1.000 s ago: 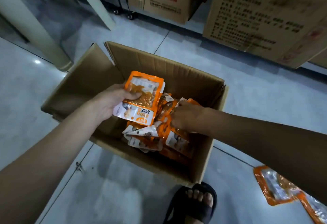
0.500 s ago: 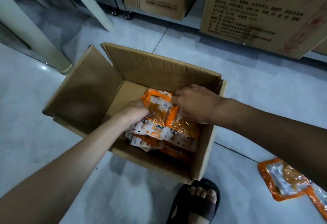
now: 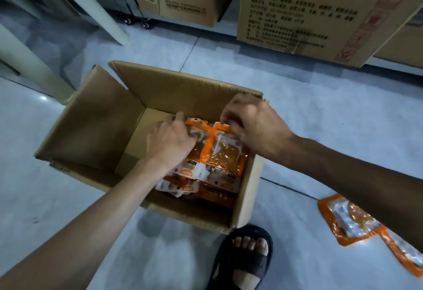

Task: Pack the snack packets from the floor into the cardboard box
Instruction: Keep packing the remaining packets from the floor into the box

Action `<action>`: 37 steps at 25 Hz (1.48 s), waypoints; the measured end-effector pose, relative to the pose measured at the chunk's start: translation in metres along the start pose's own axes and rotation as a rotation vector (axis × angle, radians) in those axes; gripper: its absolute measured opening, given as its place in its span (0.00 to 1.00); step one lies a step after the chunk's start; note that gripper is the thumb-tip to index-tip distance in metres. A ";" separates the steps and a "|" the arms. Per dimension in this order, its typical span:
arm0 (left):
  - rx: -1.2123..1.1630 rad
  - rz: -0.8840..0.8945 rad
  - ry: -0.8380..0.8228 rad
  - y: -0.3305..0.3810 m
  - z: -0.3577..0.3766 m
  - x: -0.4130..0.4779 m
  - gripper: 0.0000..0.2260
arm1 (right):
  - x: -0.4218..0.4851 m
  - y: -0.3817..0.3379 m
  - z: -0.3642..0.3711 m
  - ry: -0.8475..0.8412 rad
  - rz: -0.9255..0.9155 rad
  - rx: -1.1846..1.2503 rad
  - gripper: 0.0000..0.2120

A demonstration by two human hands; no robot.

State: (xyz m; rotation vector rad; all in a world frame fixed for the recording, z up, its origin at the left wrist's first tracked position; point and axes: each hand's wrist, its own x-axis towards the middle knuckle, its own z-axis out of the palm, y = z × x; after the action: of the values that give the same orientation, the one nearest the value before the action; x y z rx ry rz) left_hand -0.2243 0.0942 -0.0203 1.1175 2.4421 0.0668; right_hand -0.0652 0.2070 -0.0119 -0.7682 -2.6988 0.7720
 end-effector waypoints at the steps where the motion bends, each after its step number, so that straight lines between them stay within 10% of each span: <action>1: -0.035 0.030 0.036 0.015 -0.003 -0.006 0.21 | -0.009 0.005 -0.008 0.070 0.055 0.065 0.10; 9: -0.258 0.496 0.139 0.166 -0.002 -0.061 0.16 | -0.160 0.090 -0.091 0.195 0.670 0.260 0.12; 15: -0.134 0.595 -0.275 0.271 0.074 -0.083 0.21 | -0.313 0.170 -0.069 0.208 1.120 0.300 0.12; 24: 0.456 0.593 -0.329 0.294 0.231 -0.111 0.43 | -0.385 0.211 -0.011 0.208 0.986 -0.023 0.20; 31: 0.309 0.476 -0.244 0.283 0.257 -0.098 0.40 | -0.381 0.265 -0.035 0.033 1.068 -0.224 0.45; 37: -0.050 0.404 -0.444 0.263 0.255 -0.074 0.25 | -0.390 0.249 -0.043 0.334 1.087 0.033 0.20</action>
State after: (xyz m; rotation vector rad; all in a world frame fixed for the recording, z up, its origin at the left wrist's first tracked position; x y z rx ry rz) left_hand 0.1107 0.1814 -0.1613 1.4152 1.7977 0.0029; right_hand 0.3808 0.1937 -0.1407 -2.1576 -1.8179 0.7470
